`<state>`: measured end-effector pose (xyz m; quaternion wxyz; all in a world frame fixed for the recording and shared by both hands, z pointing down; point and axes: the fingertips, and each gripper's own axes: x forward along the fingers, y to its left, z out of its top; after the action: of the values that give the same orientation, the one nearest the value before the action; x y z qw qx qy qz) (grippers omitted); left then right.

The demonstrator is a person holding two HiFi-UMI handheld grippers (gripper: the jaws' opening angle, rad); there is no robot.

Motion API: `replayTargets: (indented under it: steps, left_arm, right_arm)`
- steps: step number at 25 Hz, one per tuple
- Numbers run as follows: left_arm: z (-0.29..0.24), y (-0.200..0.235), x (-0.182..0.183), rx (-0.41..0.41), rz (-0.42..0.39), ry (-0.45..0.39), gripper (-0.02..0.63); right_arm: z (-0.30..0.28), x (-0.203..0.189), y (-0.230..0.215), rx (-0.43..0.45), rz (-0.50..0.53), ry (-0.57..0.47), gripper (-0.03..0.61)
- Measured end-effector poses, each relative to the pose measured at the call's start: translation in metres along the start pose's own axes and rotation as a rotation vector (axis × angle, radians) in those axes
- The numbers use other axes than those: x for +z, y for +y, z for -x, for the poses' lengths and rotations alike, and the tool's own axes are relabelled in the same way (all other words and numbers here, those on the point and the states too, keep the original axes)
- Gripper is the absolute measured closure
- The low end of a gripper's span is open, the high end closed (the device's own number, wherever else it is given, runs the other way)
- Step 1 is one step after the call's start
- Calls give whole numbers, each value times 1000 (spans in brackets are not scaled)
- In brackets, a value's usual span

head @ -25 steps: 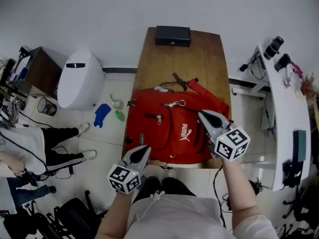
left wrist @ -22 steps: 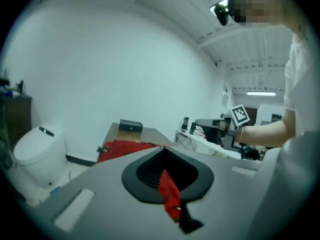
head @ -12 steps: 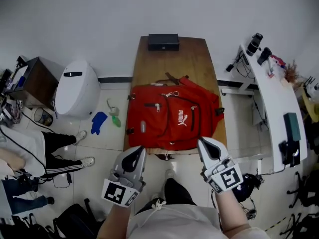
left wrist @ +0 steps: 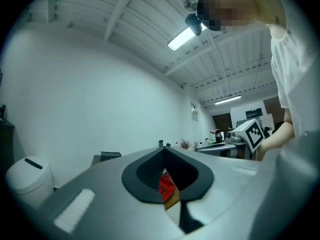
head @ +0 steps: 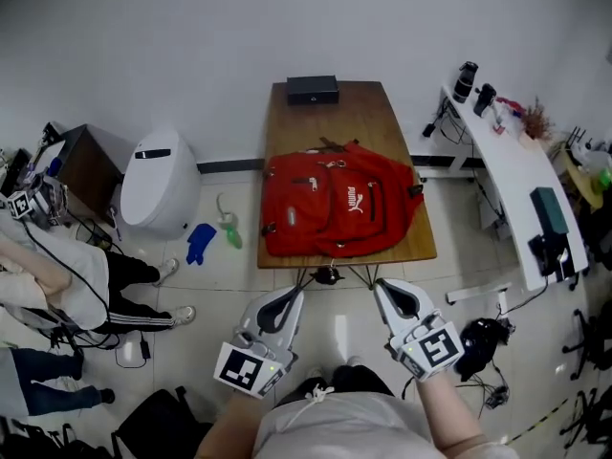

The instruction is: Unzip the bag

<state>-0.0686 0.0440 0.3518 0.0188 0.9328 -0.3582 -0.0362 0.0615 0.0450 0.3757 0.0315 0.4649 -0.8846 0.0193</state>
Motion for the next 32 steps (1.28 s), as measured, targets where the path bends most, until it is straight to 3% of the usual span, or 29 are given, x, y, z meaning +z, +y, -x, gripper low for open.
replayTargets:
  steps: [6,17,32]
  left_arm:
    - [13,-35,7,-70,-7,-21,607]
    - [11,-66,18,-88,-24,-48,607]
    - [5,-57,7,-73,-17,-29,607]
  right_arm:
    - [20,7,17,12,13,-47,570]
    - [46,17,17,12,56,-51,571]
    - [42,14,7,-13,53,-52,570]
